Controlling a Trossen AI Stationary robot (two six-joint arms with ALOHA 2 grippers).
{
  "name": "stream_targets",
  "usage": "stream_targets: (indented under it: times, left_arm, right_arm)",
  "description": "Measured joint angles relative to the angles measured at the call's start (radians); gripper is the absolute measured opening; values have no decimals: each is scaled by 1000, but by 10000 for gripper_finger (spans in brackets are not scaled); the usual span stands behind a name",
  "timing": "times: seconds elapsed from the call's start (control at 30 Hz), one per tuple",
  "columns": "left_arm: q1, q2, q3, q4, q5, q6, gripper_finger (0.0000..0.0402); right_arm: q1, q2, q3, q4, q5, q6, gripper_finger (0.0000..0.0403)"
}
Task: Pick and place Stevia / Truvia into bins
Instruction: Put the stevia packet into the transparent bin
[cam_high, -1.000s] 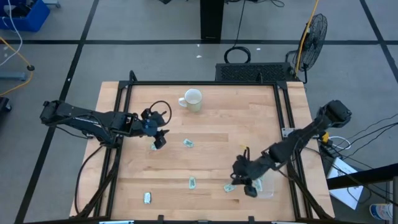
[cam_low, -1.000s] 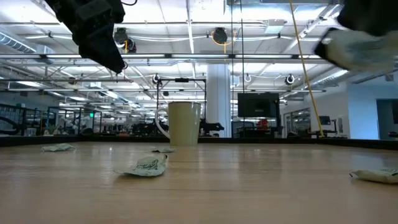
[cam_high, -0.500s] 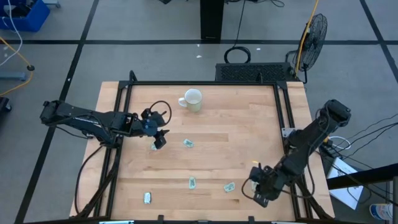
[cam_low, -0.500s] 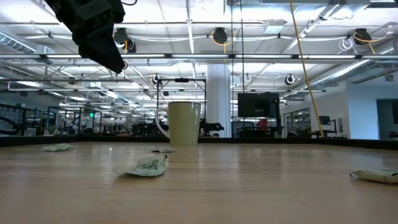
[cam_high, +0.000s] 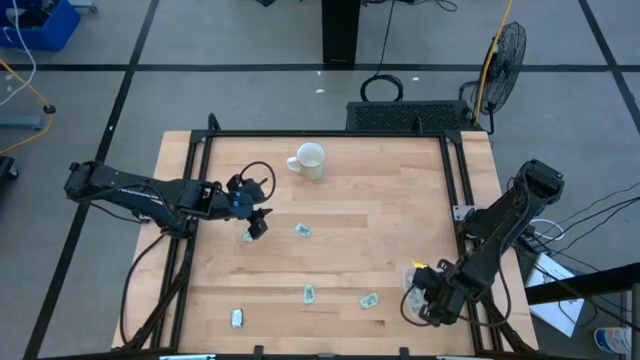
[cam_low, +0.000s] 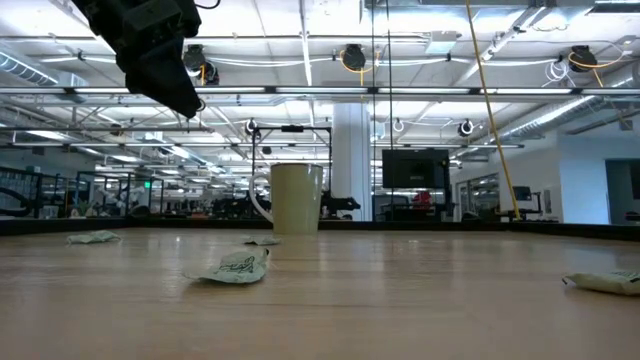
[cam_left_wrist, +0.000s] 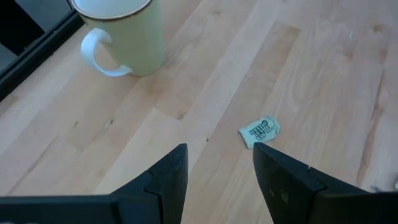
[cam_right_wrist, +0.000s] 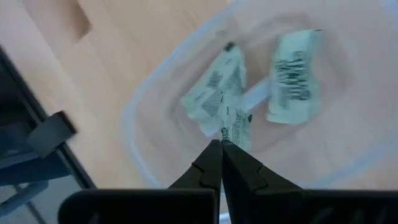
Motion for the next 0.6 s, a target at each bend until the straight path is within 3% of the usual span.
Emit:
stream_targets:
  times: [0.23,0.6]
  left_arm:
    - [0,0,0,0,0,4,189]
    - [0,0,0,0,0,4,189]
  right_arm:
    - [-14,0,-60,65,0,24,4]
    - [-53,-7,-65,100,-13,-21,64]
